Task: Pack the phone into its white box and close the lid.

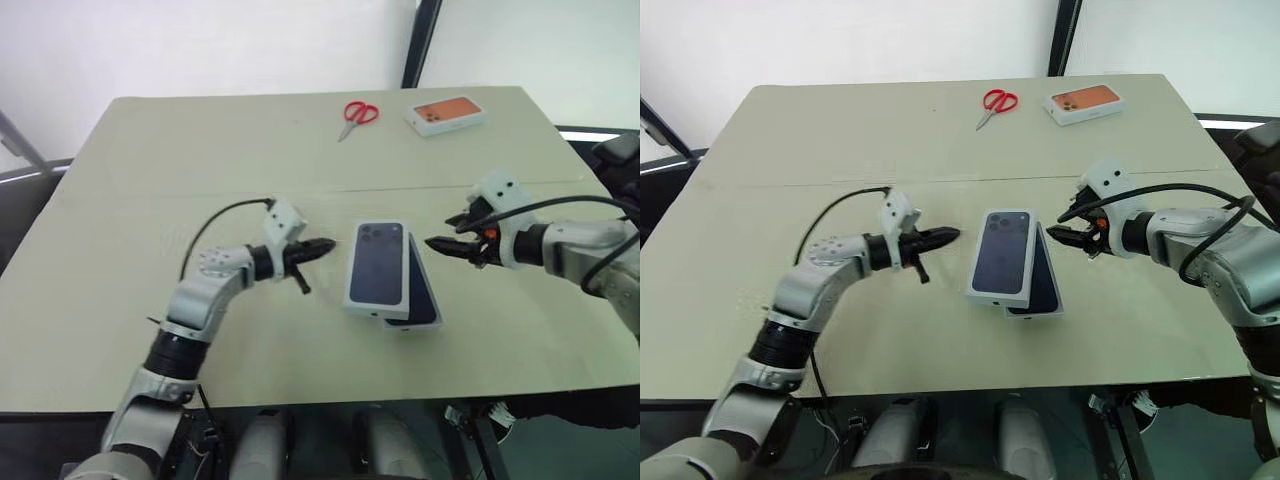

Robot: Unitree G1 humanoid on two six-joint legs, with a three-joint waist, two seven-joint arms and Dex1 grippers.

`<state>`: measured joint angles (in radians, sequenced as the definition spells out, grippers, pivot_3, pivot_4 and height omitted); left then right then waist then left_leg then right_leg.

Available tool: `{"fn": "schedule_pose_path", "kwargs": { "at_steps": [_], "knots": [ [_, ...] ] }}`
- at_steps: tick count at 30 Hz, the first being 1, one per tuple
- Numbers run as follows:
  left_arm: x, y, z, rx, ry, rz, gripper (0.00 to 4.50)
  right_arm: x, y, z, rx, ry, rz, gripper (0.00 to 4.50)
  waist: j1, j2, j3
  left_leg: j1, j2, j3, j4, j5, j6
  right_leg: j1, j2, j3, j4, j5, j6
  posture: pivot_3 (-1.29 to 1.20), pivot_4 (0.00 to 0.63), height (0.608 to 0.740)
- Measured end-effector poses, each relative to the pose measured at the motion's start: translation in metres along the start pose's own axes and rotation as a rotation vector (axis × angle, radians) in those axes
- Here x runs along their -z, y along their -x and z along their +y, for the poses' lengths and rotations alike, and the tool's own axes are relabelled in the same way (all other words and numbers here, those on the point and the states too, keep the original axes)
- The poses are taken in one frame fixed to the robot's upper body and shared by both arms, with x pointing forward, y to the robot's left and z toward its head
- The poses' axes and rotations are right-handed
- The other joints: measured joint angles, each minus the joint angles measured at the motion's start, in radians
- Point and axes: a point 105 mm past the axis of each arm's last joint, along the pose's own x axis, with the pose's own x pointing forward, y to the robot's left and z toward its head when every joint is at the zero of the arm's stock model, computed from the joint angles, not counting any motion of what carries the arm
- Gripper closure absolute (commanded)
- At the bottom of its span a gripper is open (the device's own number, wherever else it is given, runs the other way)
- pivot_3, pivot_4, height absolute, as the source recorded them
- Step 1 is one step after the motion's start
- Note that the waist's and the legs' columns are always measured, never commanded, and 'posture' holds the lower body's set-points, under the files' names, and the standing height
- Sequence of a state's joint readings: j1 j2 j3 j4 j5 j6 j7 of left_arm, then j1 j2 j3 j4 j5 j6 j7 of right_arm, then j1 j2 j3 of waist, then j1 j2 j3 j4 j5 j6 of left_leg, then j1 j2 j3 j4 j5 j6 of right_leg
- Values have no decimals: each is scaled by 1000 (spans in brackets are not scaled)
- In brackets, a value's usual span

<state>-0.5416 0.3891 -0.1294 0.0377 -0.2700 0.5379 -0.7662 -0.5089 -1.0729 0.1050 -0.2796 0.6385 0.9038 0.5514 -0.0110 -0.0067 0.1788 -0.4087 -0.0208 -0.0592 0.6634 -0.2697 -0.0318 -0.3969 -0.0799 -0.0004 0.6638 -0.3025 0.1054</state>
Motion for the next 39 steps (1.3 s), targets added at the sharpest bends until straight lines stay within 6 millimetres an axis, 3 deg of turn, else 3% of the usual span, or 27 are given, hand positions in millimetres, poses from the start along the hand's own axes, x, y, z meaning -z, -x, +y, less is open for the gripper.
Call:
{"fn": "schedule_pose_path", "kwargs": {
  "at_steps": [2, 7, 18, 26, 39],
  "knots": [
    [8, 0, 5, -16, -29, 57, 4500, 5, -5, 2, 9, 65, 30, 4455, 2, 0, 0, 0, -1, 0, 0, 0, 0, 0, -1, 0, 0, 0, 0, 0, 150, 740],
    [30, -16, -13, 69, -74, 167, 4500, 14, -18, 8, 15, 207, 71, 4455, 4, 0, 0, -1, -1, 0, 0, 0, 0, 0, -2, 0, -1, 0, 0, 0, 150, 740],
    [20, -50, -57, 226, -99, 136, 4500, 20, -28, 21, -9, 284, 85, 4455, 0, 0, 0, 0, -1, 0, 0, 0, 0, 0, -1, 0, 1, 0, 0, 0, 150, 740],
    [11, -48, -76, 303, -73, 99, 4500, 20, -25, 24, -24, 303, 85, 4455, 0, 0, 0, 0, -1, 0, 0, 0, 0, 0, -1, 0, 1, 0, 0, 0, 150, 740],
    [8, -43, -86, 336, -77, 85, 4500, 31, -11, 33, -76, 303, 113, 4455, 3, 0, 0, 0, -1, 0, 0, 0, 0, 0, -1, 0, 0, 0, 0, 0, 150, 740]
  ]
}}
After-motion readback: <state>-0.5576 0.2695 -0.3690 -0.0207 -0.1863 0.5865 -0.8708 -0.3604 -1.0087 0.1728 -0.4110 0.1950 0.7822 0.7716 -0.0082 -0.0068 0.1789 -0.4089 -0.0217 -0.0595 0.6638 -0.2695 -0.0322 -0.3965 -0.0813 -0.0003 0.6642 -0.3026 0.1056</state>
